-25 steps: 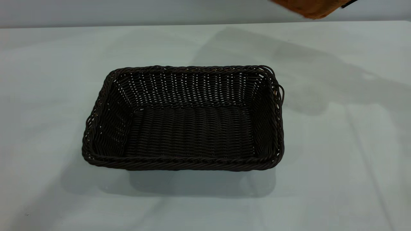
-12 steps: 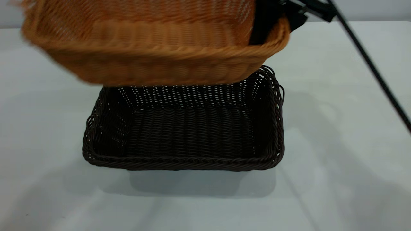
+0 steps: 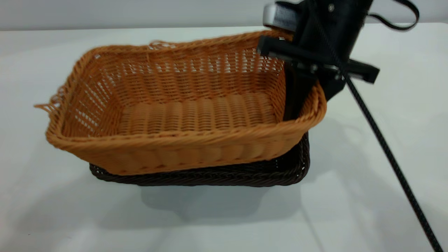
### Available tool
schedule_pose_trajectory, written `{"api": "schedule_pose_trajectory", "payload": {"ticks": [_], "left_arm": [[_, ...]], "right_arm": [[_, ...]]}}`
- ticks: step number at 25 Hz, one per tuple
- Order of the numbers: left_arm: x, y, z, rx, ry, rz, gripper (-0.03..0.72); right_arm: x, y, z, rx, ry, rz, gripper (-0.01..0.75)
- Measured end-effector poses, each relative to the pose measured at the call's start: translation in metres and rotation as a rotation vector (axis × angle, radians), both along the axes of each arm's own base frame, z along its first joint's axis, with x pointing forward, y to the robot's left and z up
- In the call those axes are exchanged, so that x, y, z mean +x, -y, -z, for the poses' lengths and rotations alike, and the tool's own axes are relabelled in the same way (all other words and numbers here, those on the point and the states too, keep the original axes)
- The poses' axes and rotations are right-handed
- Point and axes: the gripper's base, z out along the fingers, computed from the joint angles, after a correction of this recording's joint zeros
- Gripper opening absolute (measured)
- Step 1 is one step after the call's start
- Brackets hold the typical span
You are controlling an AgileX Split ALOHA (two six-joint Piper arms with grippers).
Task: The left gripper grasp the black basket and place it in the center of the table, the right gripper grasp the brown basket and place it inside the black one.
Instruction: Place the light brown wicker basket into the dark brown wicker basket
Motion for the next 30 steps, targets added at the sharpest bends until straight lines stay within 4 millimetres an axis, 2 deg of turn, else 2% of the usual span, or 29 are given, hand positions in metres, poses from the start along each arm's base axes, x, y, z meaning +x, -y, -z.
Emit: {"api": "schedule_pose_trajectory", "payload": {"ticks": [6, 18, 23, 26, 30], "left_arm": [[0.0, 0.0, 0.0, 0.001, -0.001, 0.0, 0.466], [-0.001, 0.0, 0.002, 0.011, -0.019, 0.005, 0.456], [-0.001, 0.0, 0.002, 0.009, -0.021, 0.004, 0.456], [-0.001, 0.0, 0.002, 0.01, -0.023, 0.004, 0.456], [-0.002, 0.0, 0.003, 0.018, -0.035, 0.008, 0.456]], "right_arm": [[0.009, -0.005, 0.002, 0.036, 0.078, 0.092, 0.081], [0.0, 0.005, 0.03, -0.066, 0.035, 0.136, 0.085], [0.001, 0.005, 0.032, -0.066, 0.048, 0.138, 0.097], [0.002, 0.005, 0.032, -0.065, 0.055, 0.139, 0.146], [0.002, 0.004, 0.031, -0.043, 0.065, 0.106, 0.301]]}}
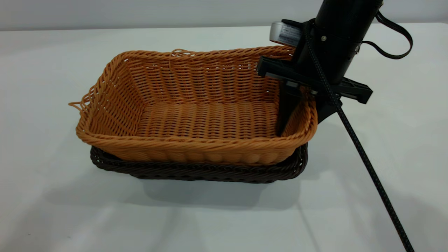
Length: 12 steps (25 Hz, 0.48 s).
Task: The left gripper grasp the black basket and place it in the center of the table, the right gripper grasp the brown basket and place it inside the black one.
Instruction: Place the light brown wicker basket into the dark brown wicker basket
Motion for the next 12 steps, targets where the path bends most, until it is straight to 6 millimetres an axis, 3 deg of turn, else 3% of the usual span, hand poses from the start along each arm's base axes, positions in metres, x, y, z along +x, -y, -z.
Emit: {"api": "schedule_pose_trajectory", "payload": {"ticks": [4, 7, 12], "left_arm": [[-0.002, -0.001, 0.002, 0.017, -0.031, 0.007, 0.456], [-0.006, -0.003, -0.001, 0.017, -0.034, 0.009, 0.456], [-0.025, -0.013, -0.021, -0.062, -0.018, -0.033, 0.456]], "right_arm": [[0.001, -0.001, -0.003, 0.019, 0.009, -0.061, 0.494], [0.004, -0.001, -0.013, 0.005, -0.01, -0.148, 0.587], [0.017, 0.002, -0.036, -0.074, -0.018, -0.258, 0.582]]}}
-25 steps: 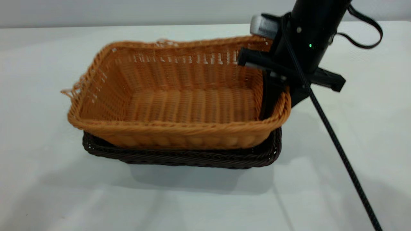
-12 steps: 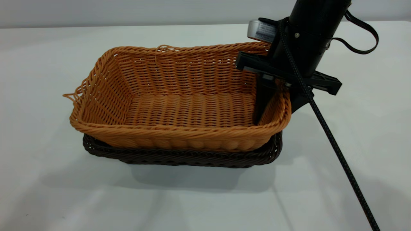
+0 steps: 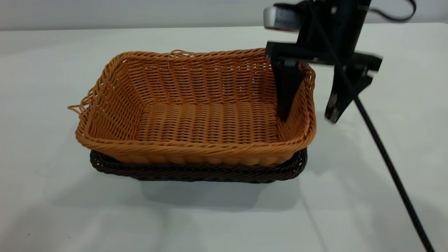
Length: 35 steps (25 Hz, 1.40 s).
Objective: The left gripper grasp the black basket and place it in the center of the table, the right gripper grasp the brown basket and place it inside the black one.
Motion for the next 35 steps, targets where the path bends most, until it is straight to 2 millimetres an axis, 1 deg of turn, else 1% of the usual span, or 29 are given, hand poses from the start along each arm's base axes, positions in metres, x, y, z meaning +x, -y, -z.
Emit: {"api": "schedule_pose_trajectory", "payload": {"ticks": [2, 4, 6, 9, 10, 11, 12, 13, 16, 17, 19, 20, 21, 24, 26, 28, 30, 31, 32, 33, 35], "left_arm": [[-0.011, -0.006, -0.01, -0.043, -0.004, -0.026, 0.456], [-0.024, -0.013, -0.02, -0.093, -0.008, -0.053, 0.456], [-0.038, -0.02, -0.03, -0.144, -0.026, -0.082, 0.456], [-0.064, -0.033, -0.042, -0.225, -0.092, -0.137, 0.456], [-0.074, -0.038, -0.045, -0.258, -0.121, -0.161, 0.456], [-0.083, -0.043, -0.048, -0.286, -0.159, -0.187, 0.456], [-0.093, -0.048, -0.049, -0.307, -0.197, -0.21, 0.456], [-0.1, -0.051, -0.05, -0.333, -0.241, -0.24, 0.456], [-0.12, -0.062, -0.049, -0.368, -0.379, -0.324, 0.456], [-0.125, -0.064, -0.047, -0.371, -0.425, -0.355, 0.456], [-0.13, -0.068, -0.042, -0.378, -0.491, -0.418, 0.456], [-0.129, -0.068, -0.038, -0.39, -0.515, -0.451, 0.456], [-0.129, -0.069, -0.034, -0.402, -0.537, -0.484, 0.456], [-0.13, -0.071, -0.014, -0.414, -0.625, -0.578, 0.456], [-0.135, -0.073, 0.002, -0.407, -0.67, -0.62, 0.456], [-0.141, -0.077, 0.018, -0.393, -0.701, -0.644, 0.456], [-0.15, -0.082, 0.034, -0.373, -0.724, -0.66, 0.456], [-0.154, -0.084, 0.043, -0.36, -0.733, -0.669, 0.456], [-0.158, -0.088, 0.049, -0.354, -0.73, -0.677, 0.456], [-0.163, -0.092, 0.056, -0.344, -0.731, -0.688, 0.456], [-0.172, -0.099, 0.07, -0.326, -0.722, -0.709, 0.456]], "right_arm": [[0.006, 0.002, -0.01, -0.027, 0.05, -0.02, 0.561], [0.007, 0.005, -0.024, -0.046, 0.089, -0.024, 0.554], [0.005, 0.006, -0.047, -0.035, 0.135, -0.013, 0.551], [-0.005, 0.009, -0.103, 0.025, 0.256, -0.005, 0.549], [-0.013, 0.012, -0.132, 0.056, 0.326, -0.01, 0.549], [-0.021, 0.015, -0.154, 0.075, 0.382, -0.018, 0.549], [-0.033, 0.02, -0.181, 0.096, 0.454, -0.027, 0.549], [-0.044, 0.025, -0.203, 0.108, 0.516, -0.039, 0.549], [-0.091, 0.051, -0.272, 0.119, 0.739, -0.063, 0.549], [-0.109, 0.062, -0.29, 0.108, 0.811, -0.065, 0.549], [-0.143, 0.082, -0.314, 0.094, 0.92, -0.06, 0.549], [-0.162, 0.092, -0.322, 0.095, 0.96, -0.048, 0.549], [-0.18, 0.1, -0.327, 0.099, 0.99, -0.03, 0.549], [-0.226, 0.12, -0.322, 0.126, 1.034, 0.033, 0.549], [-0.251, 0.132, -0.308, 0.128, 1.052, 0.05, 0.549], [-0.273, 0.143, -0.286, 0.117, 1.07, 0.06, 0.549], [-0.295, 0.154, -0.256, 0.114, 1.099, 0.067, 0.549], [-0.304, 0.159, -0.245, 0.121, 1.119, 0.073, 0.549], [-0.318, 0.165, -0.232, 0.138, 1.156, 0.083, 0.549], [-0.325, 0.168, -0.218, 0.145, 1.169, 0.089, 0.549], [-0.341, 0.175, -0.197, 0.164, 1.209, 0.108, 0.549]]}}
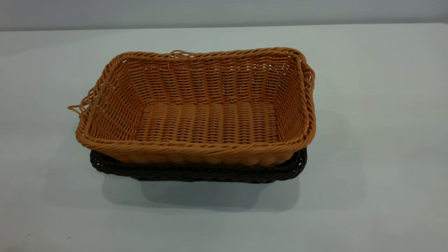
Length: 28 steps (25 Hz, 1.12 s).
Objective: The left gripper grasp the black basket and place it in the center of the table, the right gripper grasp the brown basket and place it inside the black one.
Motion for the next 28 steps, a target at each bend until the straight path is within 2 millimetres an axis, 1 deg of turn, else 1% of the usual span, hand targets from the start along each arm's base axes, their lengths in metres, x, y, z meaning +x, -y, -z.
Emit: {"api": "schedule_pose_trajectory", "payload": {"ticks": [1, 2, 4, 6, 9, 13, 14, 18, 28], "left_arm": [[-0.005, -0.004, 0.007, 0.011, -0.001, -0.004, 0.456], [-0.01, -0.007, 0.015, 0.017, -0.002, -0.007, 0.456], [-0.018, -0.012, 0.027, 0.024, -0.003, -0.01, 0.456], [-0.027, -0.017, 0.043, 0.026, -0.009, -0.013, 0.456], [-0.036, -0.022, 0.067, 0.017, -0.033, -0.043, 0.456], [-0.042, -0.026, 0.098, 0.013, -0.054, -0.073, 0.456], [-0.044, -0.027, 0.102, 0.019, -0.065, -0.077, 0.456], [-0.047, -0.029, 0.103, 0.007, -0.043, -0.085, 0.456], [-0.046, -0.03, 0.104, 0.012, -0.038, -0.1, 0.456]], "right_arm": [[-0.005, 0.002, 0.012, 0.006, 0.008, 0.003, 0.549], [-0.01, 0.004, 0.019, 0.014, 0.023, 0.004, 0.549], [-0.014, 0.006, 0.034, 0.019, 0.032, 0.004, 0.549], [-0.014, 0.006, 0.045, 0.013, 0.02, 0.004, 0.549], [-0.014, 0.006, 0.048, 0.014, 0.011, 0.002, 0.549], [-0.015, 0.004, 0.049, 0.036, 0.003, -0.012, 0.549], [-0.015, 0.003, 0.049, 0.038, 0.002, -0.014, 0.549], [-0.015, 0.002, 0.049, 0.05, -0.004, -0.022, 0.549], [-0.016, 0.001, 0.049, 0.061, -0.009, -0.029, 0.549]]}}
